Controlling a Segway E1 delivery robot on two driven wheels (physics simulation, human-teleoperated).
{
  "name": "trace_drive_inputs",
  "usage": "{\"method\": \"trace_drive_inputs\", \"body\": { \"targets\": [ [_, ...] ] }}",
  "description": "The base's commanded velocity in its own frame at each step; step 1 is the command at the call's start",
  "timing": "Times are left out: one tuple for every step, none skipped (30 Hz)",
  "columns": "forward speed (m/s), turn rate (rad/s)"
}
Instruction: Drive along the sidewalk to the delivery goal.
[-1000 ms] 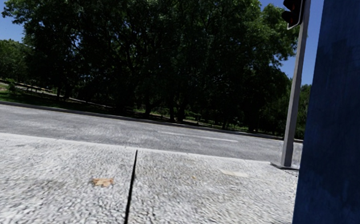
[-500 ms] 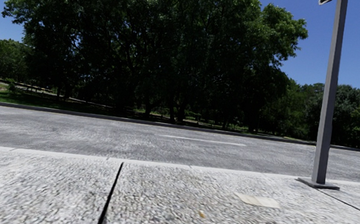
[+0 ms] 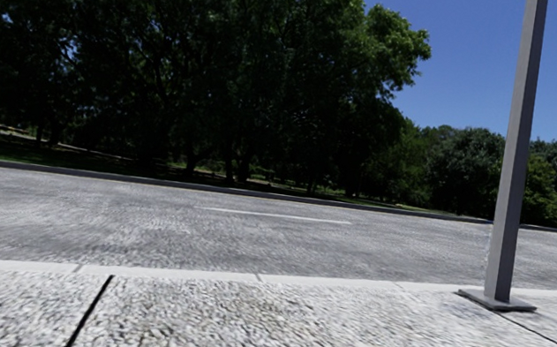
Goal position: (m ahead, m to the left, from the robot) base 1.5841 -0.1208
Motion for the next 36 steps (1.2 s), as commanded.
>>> {"method": "trace_drive_inputs", "body": {
  "targets": [
    [1.11,-0.49],
    [1.11,-0.49],
    [1.11,-0.44],
    [1.11,-0.43],
    [1.11,-0.42],
    [1.11,-0.39],
    [1.11,-0.39],
    [1.11,-0.37],
    [1.11,-0.31],
    [1.11,-0.27],
    [1.11,-0.27],
    [1.11,-0.24],
    [1.11,-0.22],
    [1.11,-0.13],
    [1.11,-0.03],
    [1.11,-0.03],
    [1.10,0.00],
    [1.03,0.00],
    [1.01,0.00],
    [0.99,0.00],
    [0.99,0.00],
    [0.00,0.00],
    [0.00,0.00],
    [0.00,0.00],
    [0.00,0.00],
    [0.00,0.00],
    [0.00,0.00],
    [0.00,0.00],
    [0.00,0.00],
    [0.00,0.00],
    [0.00,0.00],
    [0.00,0.00],
    [0.00,0.00],
    [0.00,0.00],
    [0.00,0.00],
    [0.00,0.00]
  ]
}}
